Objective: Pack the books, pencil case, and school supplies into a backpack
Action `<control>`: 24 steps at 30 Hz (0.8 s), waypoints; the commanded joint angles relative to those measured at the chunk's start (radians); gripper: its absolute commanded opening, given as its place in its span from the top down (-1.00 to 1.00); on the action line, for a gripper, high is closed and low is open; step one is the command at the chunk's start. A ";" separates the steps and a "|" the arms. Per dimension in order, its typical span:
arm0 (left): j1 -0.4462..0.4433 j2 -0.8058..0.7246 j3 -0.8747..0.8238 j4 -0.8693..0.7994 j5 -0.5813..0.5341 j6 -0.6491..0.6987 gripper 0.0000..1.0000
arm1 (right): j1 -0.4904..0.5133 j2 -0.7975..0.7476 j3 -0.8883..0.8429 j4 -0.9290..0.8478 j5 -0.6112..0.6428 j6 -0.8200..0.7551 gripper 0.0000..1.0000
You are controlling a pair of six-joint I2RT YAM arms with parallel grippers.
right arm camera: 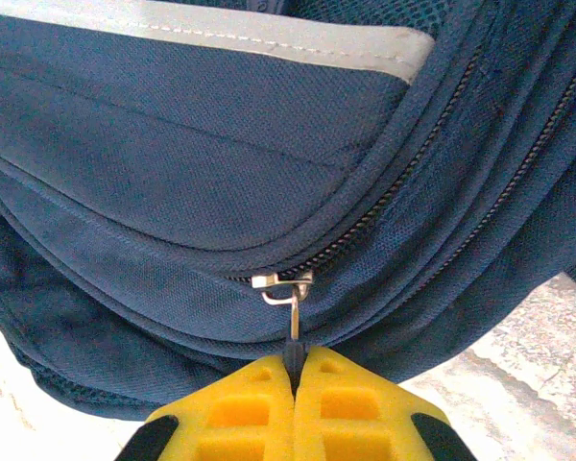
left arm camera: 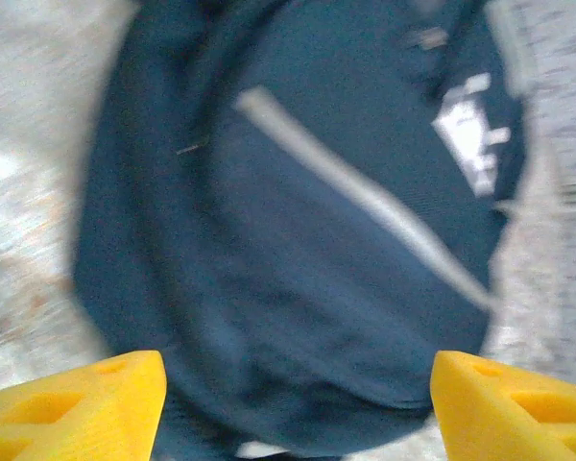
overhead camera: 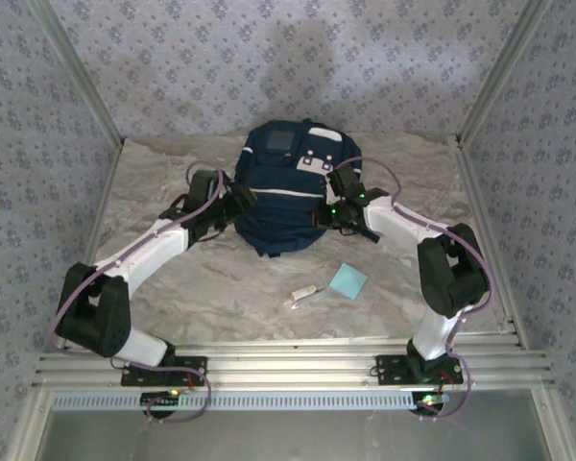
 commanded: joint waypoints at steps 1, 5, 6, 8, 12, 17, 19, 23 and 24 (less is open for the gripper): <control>0.000 0.054 -0.077 0.007 0.001 0.005 -0.38 | 0.003 -0.037 0.002 -0.017 -0.005 -0.030 1.00; -0.011 0.122 -0.107 0.088 0.041 -0.051 -0.35 | 0.013 -0.038 0.007 -0.027 0.001 -0.032 1.00; -0.016 0.132 -0.116 0.118 0.043 -0.063 -0.35 | 0.016 -0.038 0.007 -0.029 0.003 -0.033 1.00; -0.020 0.164 -0.137 0.195 0.059 -0.106 -0.35 | 0.026 -0.039 0.011 -0.032 0.006 -0.035 1.00; -0.023 0.231 -0.170 0.363 0.122 -0.216 -0.30 | 0.047 -0.033 0.022 -0.046 0.015 -0.046 1.00; -0.058 0.277 -0.168 0.453 0.122 -0.258 0.54 | 0.055 -0.029 0.014 -0.030 -0.018 -0.030 1.00; -0.079 0.295 -0.149 0.457 0.137 -0.265 1.00 | 0.063 -0.027 0.015 -0.012 -0.050 -0.009 1.00; -0.141 0.305 -0.126 0.485 0.150 -0.297 1.00 | 0.103 -0.011 0.043 -0.001 -0.105 0.025 1.00; -0.156 0.305 -0.119 0.488 0.151 -0.300 1.00 | 0.112 -0.007 0.048 -0.002 -0.118 0.028 1.00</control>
